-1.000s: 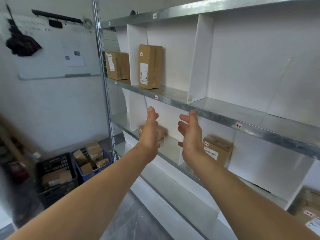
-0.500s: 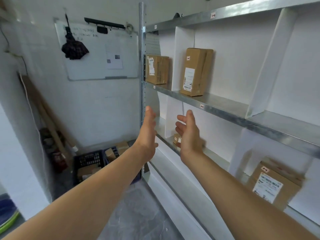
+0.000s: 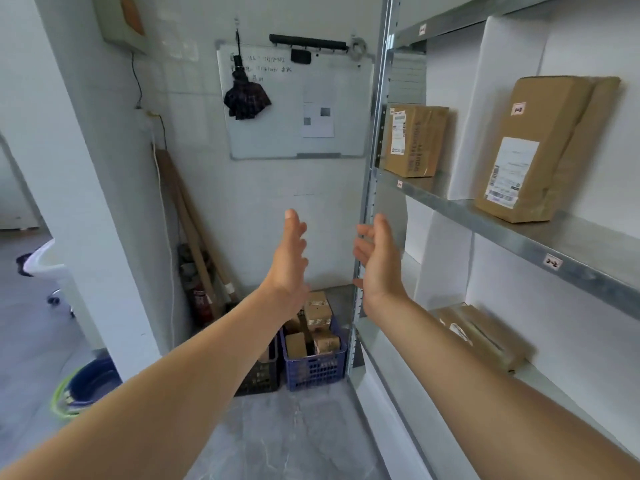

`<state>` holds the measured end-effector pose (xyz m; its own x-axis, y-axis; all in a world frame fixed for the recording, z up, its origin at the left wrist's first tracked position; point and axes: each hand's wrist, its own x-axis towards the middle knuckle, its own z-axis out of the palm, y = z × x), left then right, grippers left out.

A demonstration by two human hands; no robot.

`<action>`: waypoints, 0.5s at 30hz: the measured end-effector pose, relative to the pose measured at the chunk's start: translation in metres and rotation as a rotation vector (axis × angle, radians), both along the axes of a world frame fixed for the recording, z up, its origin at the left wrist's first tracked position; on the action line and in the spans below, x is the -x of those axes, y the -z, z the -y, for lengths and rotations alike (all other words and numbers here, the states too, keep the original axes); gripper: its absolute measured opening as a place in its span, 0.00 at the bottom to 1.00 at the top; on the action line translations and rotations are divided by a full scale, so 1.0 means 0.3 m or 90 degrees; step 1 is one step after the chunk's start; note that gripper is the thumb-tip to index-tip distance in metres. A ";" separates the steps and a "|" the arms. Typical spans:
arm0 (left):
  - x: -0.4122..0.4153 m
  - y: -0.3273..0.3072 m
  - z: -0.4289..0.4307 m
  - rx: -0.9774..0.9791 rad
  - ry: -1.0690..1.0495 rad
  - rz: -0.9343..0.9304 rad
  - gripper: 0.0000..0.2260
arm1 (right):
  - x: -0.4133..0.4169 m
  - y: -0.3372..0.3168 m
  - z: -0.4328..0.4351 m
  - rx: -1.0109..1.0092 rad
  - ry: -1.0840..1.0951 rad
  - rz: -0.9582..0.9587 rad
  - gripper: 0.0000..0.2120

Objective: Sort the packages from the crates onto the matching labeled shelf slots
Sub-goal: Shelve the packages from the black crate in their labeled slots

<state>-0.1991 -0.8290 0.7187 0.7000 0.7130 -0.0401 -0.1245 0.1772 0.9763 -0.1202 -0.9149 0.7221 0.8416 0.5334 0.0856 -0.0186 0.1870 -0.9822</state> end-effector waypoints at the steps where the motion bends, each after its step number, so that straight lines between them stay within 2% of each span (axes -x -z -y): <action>1: -0.020 0.002 -0.036 0.005 -0.020 -0.001 0.36 | -0.038 -0.002 -0.039 -0.003 -0.013 -0.005 0.37; 5: -0.081 0.017 -0.164 0.020 -0.087 -0.005 0.36 | -0.174 0.015 -0.195 -0.008 -0.070 -0.016 0.28; 15: -0.186 0.110 -0.552 0.046 -0.167 -0.019 0.37 | -0.307 0.107 -0.612 0.016 -0.164 -0.035 0.28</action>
